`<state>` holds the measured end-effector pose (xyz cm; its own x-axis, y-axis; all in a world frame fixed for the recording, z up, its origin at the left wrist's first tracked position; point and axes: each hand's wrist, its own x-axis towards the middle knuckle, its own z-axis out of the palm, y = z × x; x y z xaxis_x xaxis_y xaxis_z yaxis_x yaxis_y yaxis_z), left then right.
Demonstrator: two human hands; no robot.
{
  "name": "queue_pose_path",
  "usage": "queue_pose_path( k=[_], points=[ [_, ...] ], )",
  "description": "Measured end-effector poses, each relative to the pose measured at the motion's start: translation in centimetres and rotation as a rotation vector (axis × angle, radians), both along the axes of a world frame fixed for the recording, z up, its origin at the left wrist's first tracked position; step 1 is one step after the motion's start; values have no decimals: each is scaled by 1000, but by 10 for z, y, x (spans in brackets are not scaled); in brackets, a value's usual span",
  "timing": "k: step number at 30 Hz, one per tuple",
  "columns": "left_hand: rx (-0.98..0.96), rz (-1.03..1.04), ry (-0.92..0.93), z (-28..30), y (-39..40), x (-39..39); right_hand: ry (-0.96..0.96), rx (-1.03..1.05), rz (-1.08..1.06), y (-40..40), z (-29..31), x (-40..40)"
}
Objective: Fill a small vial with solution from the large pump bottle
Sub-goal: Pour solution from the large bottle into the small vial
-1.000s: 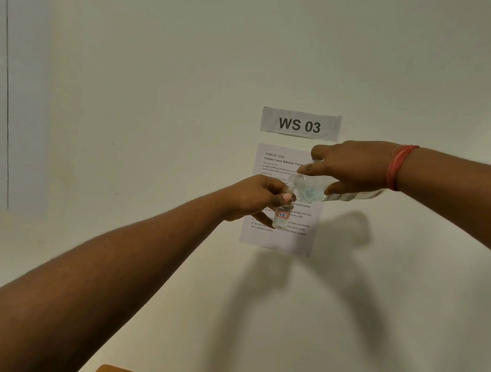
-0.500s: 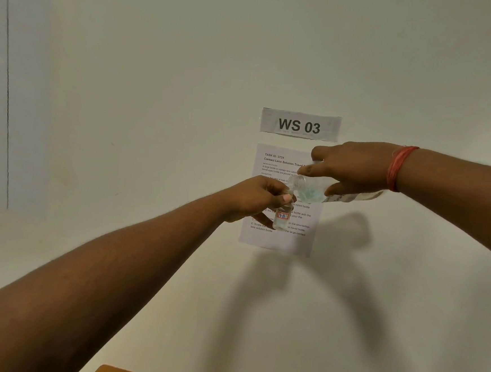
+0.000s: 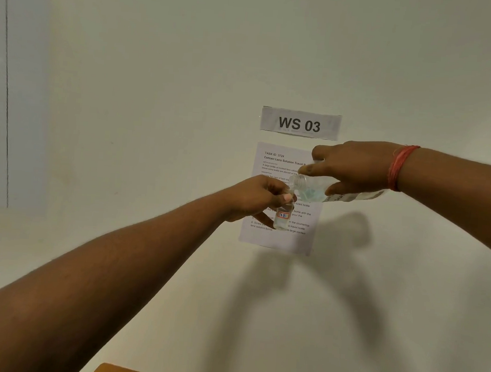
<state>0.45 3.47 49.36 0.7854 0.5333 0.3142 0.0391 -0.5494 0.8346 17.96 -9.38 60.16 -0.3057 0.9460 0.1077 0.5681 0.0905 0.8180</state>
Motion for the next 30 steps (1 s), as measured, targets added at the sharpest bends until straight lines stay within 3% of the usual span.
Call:
queue_pose_path(
  k=[30],
  points=[
    [14, 15, 4, 0, -5, 0, 7, 4, 7, 2, -1, 4]
  ],
)
